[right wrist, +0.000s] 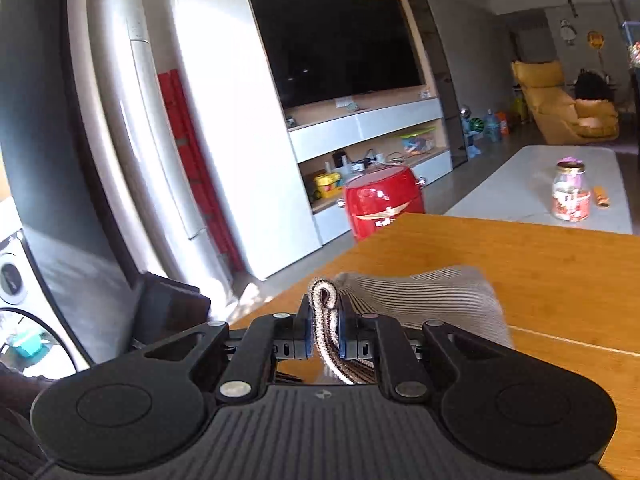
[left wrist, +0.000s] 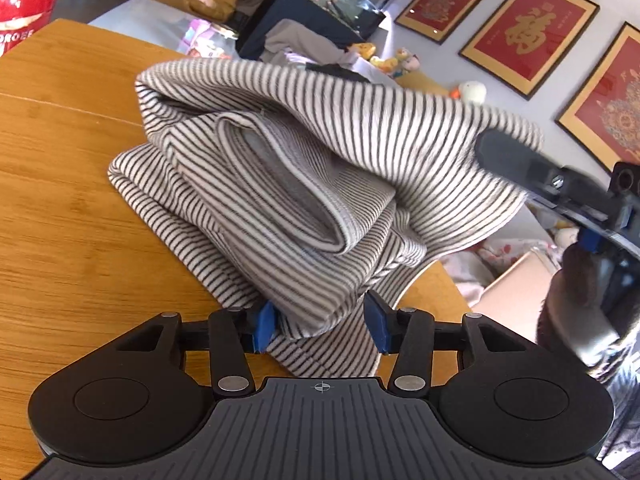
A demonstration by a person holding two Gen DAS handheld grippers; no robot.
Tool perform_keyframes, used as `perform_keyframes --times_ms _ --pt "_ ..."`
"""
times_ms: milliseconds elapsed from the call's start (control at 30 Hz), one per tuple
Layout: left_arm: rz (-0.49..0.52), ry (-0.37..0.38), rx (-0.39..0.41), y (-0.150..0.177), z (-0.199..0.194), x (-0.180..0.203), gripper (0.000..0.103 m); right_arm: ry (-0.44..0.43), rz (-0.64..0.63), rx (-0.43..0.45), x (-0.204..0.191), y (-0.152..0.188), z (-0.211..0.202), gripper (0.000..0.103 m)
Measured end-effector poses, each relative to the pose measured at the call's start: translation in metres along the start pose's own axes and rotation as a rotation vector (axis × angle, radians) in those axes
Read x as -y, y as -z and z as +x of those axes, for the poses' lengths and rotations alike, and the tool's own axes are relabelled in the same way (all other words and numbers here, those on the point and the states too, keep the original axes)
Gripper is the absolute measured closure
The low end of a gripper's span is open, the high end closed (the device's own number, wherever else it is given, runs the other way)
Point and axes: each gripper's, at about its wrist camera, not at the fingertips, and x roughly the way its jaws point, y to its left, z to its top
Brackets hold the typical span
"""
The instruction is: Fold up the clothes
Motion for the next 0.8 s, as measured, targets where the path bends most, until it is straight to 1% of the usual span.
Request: perform_keyframes --times_ms 33,100,167,200,233,300,333,367,400,433,467,500,567,667,733,800 --pt "0.009 -0.005 0.003 0.001 0.001 0.001 0.053 -0.027 0.026 -0.021 0.0 0.003 0.003 0.092" --pt "0.024 -0.01 0.009 0.003 0.0 0.002 0.052 -0.065 0.101 -0.091 0.006 0.019 0.02 0.092" --pt "0.057 -0.019 0.013 0.006 -0.001 0.005 0.052 -0.086 0.164 -0.157 0.014 0.037 0.033 0.092" --pt "0.09 -0.03 0.013 0.008 -0.002 0.008 0.053 -0.098 0.192 -0.185 0.018 0.046 0.038 0.091" --pt "0.148 -0.052 0.012 0.012 -0.003 0.014 0.053 -0.108 0.217 -0.208 0.023 0.054 0.043 0.091" --pt "0.23 -0.075 -0.005 0.016 -0.007 0.024 0.044 -0.122 0.244 -0.226 0.03 0.058 0.047 0.092" --pt "0.251 -0.072 -0.021 0.016 -0.012 0.026 0.041 -0.119 0.229 -0.231 0.029 0.06 0.046 0.092" --pt "0.268 -0.067 -0.037 0.016 -0.018 0.027 0.04 -0.108 0.202 -0.238 0.026 0.061 0.046 0.092" --pt "0.28 -0.064 -0.051 0.015 -0.025 0.028 0.032 -0.096 0.175 -0.245 0.024 0.063 0.045 0.092" --pt "0.285 -0.065 -0.063 0.014 -0.032 0.027 0.018 -0.086 0.145 -0.251 0.019 0.064 0.043 0.092" --pt "0.29 -0.072 -0.065 0.014 -0.04 0.026 0.014 -0.075 0.115 -0.257 0.015 0.065 0.042 0.092" --pt "0.292 -0.085 -0.058 0.013 -0.051 0.024 0.012 -0.064 0.087 -0.261 0.011 0.066 0.04 0.092" --pt "0.273 -0.117 -0.04 0.009 -0.069 0.018 0.012 -0.043 0.036 -0.262 0.002 0.069 0.038 0.092" --pt "0.197 -0.135 0.051 -0.007 -0.09 0.013 0.012 -0.013 -0.036 -0.26 -0.011 0.071 0.041 0.091" --pt "0.158 -0.097 0.13 -0.022 -0.095 0.017 0.012 0.003 -0.085 -0.27 -0.018 0.073 0.04 0.091" --pt "0.144 -0.034 0.191 -0.036 -0.09 0.026 0.013 0.021 -0.13 -0.275 -0.025 0.073 0.04 0.091"
